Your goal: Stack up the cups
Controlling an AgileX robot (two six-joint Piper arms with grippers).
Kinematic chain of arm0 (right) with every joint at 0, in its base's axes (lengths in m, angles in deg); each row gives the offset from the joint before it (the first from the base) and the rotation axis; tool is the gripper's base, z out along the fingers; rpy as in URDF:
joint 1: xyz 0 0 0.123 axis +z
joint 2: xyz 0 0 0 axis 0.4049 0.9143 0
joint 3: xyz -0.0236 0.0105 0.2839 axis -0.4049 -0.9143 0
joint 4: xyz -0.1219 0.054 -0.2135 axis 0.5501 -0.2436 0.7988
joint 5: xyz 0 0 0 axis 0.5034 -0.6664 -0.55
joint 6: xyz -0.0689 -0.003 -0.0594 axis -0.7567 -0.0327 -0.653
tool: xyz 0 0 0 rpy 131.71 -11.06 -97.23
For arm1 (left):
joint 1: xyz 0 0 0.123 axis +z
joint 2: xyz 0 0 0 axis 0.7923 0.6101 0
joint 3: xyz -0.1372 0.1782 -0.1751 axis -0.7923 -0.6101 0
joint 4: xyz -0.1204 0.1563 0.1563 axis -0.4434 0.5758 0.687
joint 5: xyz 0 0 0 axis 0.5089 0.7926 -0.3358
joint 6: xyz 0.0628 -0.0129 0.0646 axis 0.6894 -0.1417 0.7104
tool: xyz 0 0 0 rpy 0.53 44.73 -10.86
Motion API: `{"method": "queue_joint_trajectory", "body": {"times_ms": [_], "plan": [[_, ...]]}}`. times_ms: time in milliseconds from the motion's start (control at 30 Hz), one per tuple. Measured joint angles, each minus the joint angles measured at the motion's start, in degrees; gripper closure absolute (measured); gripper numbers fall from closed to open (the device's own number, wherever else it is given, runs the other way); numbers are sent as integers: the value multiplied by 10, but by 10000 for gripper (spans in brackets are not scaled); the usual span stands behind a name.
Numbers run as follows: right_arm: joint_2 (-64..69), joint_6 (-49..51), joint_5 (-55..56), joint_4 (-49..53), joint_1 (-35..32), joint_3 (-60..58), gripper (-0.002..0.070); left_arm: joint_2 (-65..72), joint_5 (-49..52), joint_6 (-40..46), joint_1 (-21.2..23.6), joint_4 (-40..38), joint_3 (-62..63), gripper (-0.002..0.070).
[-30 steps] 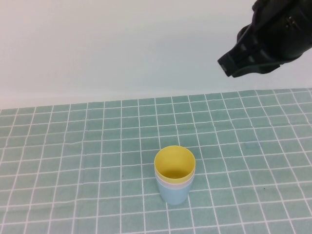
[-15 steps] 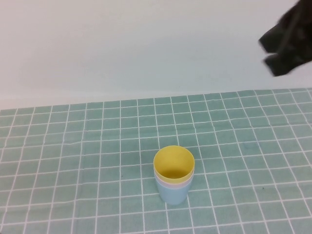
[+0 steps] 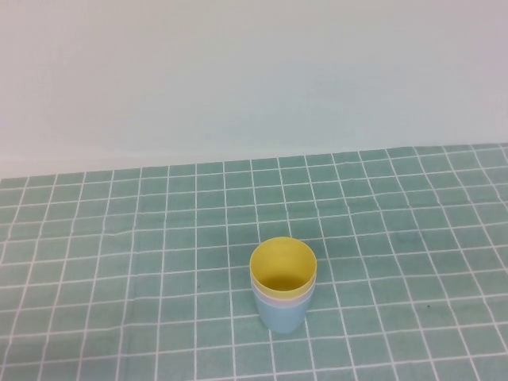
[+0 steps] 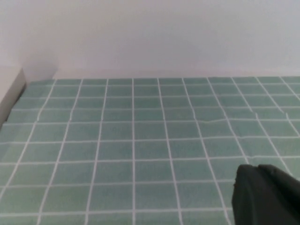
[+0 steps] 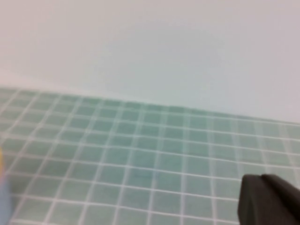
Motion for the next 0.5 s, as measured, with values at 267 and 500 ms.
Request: {"method": "queue_joint_trajectory", "body": {"times_ms": [267, 500], "plan": [[-231, -8, 58, -36, -56, -213, 678, -1, 65, -3, 0, -51, -19, 676], [-300, -9, 55, -40, -61, -297, 678, -10, 121, -5, 0, -55, -19, 676]]}}
